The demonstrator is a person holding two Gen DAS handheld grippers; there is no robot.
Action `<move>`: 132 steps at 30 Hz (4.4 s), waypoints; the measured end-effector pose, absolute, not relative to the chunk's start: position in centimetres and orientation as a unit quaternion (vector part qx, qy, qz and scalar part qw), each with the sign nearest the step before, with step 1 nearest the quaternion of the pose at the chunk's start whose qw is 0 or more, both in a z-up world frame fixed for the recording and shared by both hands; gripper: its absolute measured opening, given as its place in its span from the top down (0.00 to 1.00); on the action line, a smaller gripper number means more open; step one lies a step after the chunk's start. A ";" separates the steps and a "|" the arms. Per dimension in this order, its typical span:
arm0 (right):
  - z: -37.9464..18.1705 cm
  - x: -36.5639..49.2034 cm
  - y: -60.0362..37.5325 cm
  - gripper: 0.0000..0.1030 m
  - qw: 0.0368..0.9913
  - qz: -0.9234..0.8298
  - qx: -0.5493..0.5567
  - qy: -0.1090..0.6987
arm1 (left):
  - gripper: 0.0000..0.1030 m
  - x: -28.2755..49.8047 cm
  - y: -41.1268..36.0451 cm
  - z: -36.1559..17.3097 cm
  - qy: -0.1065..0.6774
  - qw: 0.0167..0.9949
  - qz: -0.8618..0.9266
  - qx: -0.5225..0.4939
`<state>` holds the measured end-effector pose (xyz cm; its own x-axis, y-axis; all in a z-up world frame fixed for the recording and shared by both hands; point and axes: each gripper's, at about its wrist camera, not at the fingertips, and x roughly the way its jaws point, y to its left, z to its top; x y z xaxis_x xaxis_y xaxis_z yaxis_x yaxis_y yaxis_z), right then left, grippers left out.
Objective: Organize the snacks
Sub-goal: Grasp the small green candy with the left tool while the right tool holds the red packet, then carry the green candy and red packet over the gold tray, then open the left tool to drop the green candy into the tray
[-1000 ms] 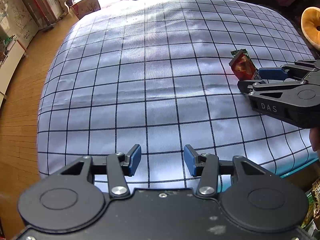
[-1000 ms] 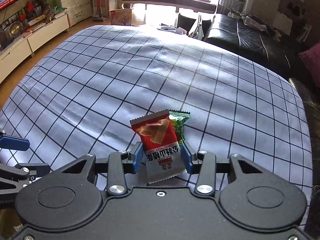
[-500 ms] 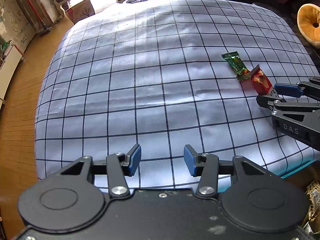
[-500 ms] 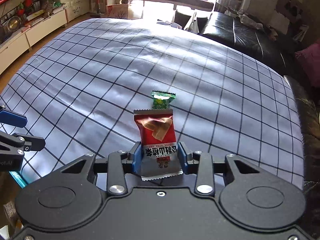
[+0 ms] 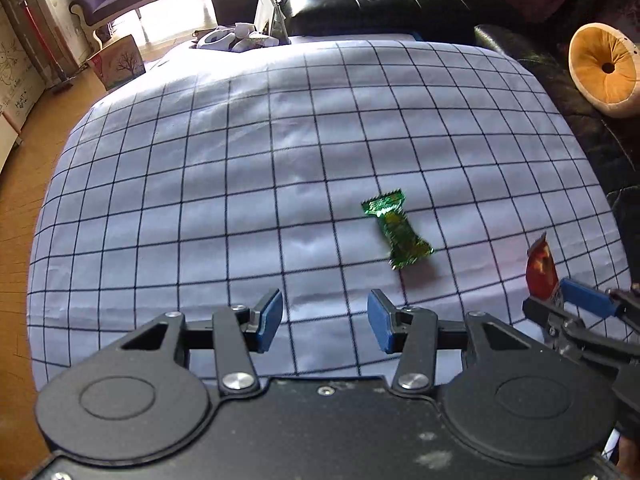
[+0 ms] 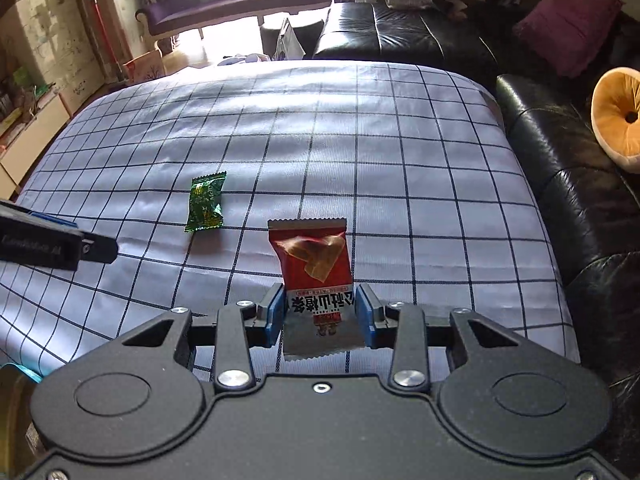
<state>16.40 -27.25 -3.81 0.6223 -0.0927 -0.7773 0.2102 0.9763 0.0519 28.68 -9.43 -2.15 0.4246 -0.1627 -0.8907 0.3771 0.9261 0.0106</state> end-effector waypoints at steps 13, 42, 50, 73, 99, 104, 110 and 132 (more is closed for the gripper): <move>-5.1 15.0 -28.4 0.55 0.902 -0.085 0.107 0.409 | 0.53 31.9 -14.9 -3.2 0.490 0.851 -0.159 0.103; -2.6 12.6 -28.2 0.55 0.905 -0.084 0.136 0.394 | 0.83 26.4 -12.3 0.3 0.467 0.858 -0.179 0.115; 0.0 10.0 -26.6 0.55 0.912 -0.080 0.139 0.378 | 0.83 20.9 -8.9 2.9 0.455 0.866 -0.171 0.118; 3.5 -0.9 -21.2 0.55 0.935 -0.055 0.142 0.322 | 0.83 4.4 1.5 3.3 0.453 0.863 -0.202 0.097; 1.0 -2.1 -18.2 0.55 0.927 -0.031 0.122 0.353 | 0.82 1.7 1.0 -2.4 0.504 0.846 -0.140 0.108; 0.6 -2.0 -18.0 0.55 0.924 -0.033 0.122 0.362 | 0.81 1.6 0.7 -2.8 0.506 0.844 -0.135 0.111; 0.2 -1.8 -17.8 0.55 0.919 -0.030 0.123 0.373 | 0.81 1.8 0.5 -3.0 0.513 0.841 -0.135 0.112; -0.8 -0.4 -17.7 0.55 0.904 -0.041 0.124 0.406 | 0.55 1.8 0.8 -3.6 0.530 0.834 -0.100 0.117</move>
